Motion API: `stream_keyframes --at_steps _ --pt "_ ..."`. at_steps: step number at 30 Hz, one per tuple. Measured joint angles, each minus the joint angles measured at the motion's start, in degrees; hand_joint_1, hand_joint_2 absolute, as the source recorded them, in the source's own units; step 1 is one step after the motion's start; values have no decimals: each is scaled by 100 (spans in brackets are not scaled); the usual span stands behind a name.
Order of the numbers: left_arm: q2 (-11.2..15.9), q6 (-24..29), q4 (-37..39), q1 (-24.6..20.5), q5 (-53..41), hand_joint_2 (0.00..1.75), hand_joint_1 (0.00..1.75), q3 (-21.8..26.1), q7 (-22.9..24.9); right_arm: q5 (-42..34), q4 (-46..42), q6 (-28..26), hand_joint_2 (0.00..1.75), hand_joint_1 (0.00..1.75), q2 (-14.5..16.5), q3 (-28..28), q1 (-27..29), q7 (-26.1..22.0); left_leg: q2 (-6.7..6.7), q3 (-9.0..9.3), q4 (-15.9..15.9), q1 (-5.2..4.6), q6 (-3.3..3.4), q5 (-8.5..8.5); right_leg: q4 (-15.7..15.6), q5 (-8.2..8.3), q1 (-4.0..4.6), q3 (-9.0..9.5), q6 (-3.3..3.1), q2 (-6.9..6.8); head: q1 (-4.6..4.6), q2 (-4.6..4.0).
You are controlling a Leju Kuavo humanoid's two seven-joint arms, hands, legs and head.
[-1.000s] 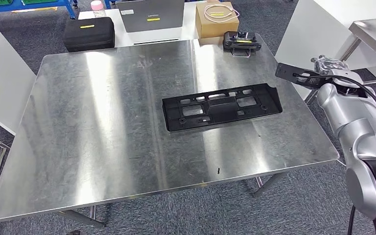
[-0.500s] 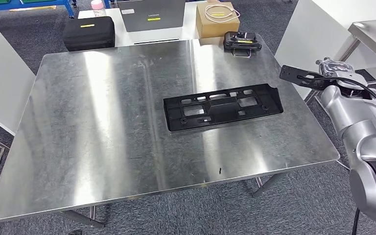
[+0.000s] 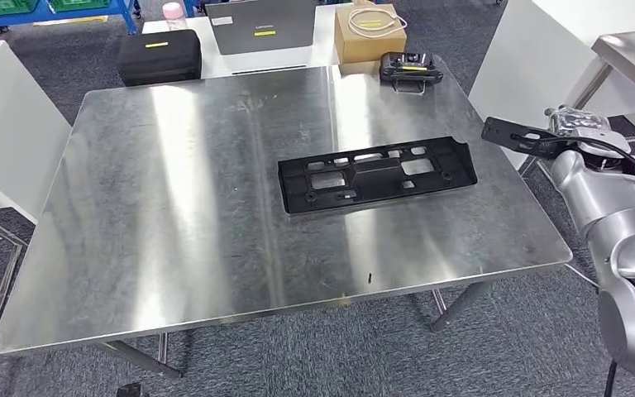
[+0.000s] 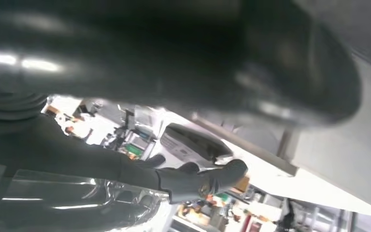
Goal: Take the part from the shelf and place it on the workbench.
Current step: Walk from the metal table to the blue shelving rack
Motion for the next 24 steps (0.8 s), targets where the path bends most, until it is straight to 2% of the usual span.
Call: stream_keyframes --at_steps 1,2,3,5,6,7,8,9,11,12,13,15,17,18,19,21,22,23,24 --pt "6 1 0 4 2 0 0 1 -1 4 2 8 0 0 9 -1 2 2 -3 -47 38 14 -20 -19 3 8 -22 -36 -61 -3 -8 0" --pt "10 3 1 12 4 0 0 1 -2 9 3 16 0 0 24 -1 5 2 6 -102 125 33 -50 -120 12 42 -31 -79 -130 -8 -19 0" --pt "13 4 1 18 7 0 0 2 -2 13 4 25 0 0 34 -1 6 2 17 -183 313 52 -87 -304 12 83 -37 -124 -199 -13 -23 0" --pt "10 6 2 23 9 0 0 2 -3 19 6 34 0 0 44 -2 5 2 41 -409 1016 75 -146 -847 14 161 -13 -214 -293 -28 -28 0" --pt "10 6 2 23 9 0 0 2 -3 20 8 34 0 0 44 -4 9 2 46 -507 1396 82 -161 -1059 17 192 1 -258 -309 -35 -28 0" --pt "10 6 2 24 10 0 0 2 -3 21 11 34 0 0 44 -7 15 2 51 -541 1657 85 -163 -1176 20 226 15 -300 -316 -39 -27 0" --pt "10 7 2 25 10 0 0 2 -3 22 14 34 0 0 43 -11 22 2 54 -468 1706 85 -150 -1182 21 258 30 -339 -311 -40 -28 0" --pt "10 8 2 26 10 0 0 2 -2 23 16 34 0 0 43 -19 26 2 54 -270 1509 81 -120 -1097 21 289 45 -372 -304 -40 -29 0" --pt "17 15 1 20 8 0 0 2 -2 26 18 33 0 0 38 -36 25 9 57 321 713 61 -16 -911 16 343 72 -412 -280 -42 -25 0" --pt "20 19 0 17 7 0 0 2 -3 28 18 32 0 0 34 -45 19 14 63 540 387 40 30 -849 3 374 76 -415 -257 -50 -19 0" --pt "23 23 -1 15 3 0 0 2 -3 31 19 32 0 0 29 -51 14 21 68 659 197 15 67 -826 -11 405 72 -414 -226 -61 -22 0" --pt "25 29 -1 13 -4 0 0 2 -2 33 20 32 0 0 24 -59 12 31 76 671 110 -32 112 -764 -59 479 61 -406 -139 -80 -35 0" --pt "23 32 -2 5 -9 0 0 2 -2 33 22 34 0 0 7 -69 10 36 91 683 -47 -12 167 -627 -39 467 85 -457 -96 -82 -38 0" --pt "18 32 -2 -1 -10 0 0 2 -2 33 24 37 0 0 -14 -76 1 37 99 668 -128 0 199 -536 85 356 97 -531 -109 -82 -25 0" --pt "12 32 -2 -8 -14 0 0 2 -2 34 26 43 0 0 -41 -84 -8 39 104 635 -190 14 212 -450 339 169 105 -648 -144 -81 -11 0" --pt "3 32 -2 -11 -21 0 0 2 -2 35 33 59 0 0 -88 -93 -7 43 99 498 -204 1 219 -331 1087 -256 93 -919 -182 -78 8 0" --pt "-2 29 -2 -10 -24 0 0 2 -2 36 39 66 0 0 -102 -94 3 45 96 422 -201 -1 207 -279 1398 -371 87 -1002 -161 -78 12 0" --pt "-8 27 -2 -9 -26 0 0 2 -2 37 48 69 0 0 -110 -95 12 46 96 348 -196 -2 196 -225 1537 -387 77 -996 -112 -78 14 0" --pt "-16 23 -1 -9 -28 0 0 2 -1 39 54 71 0 0 -115 -96 16 47 96 275 -189 0 178 -173 1454 -311 65 -875 -42 -79 17 0"
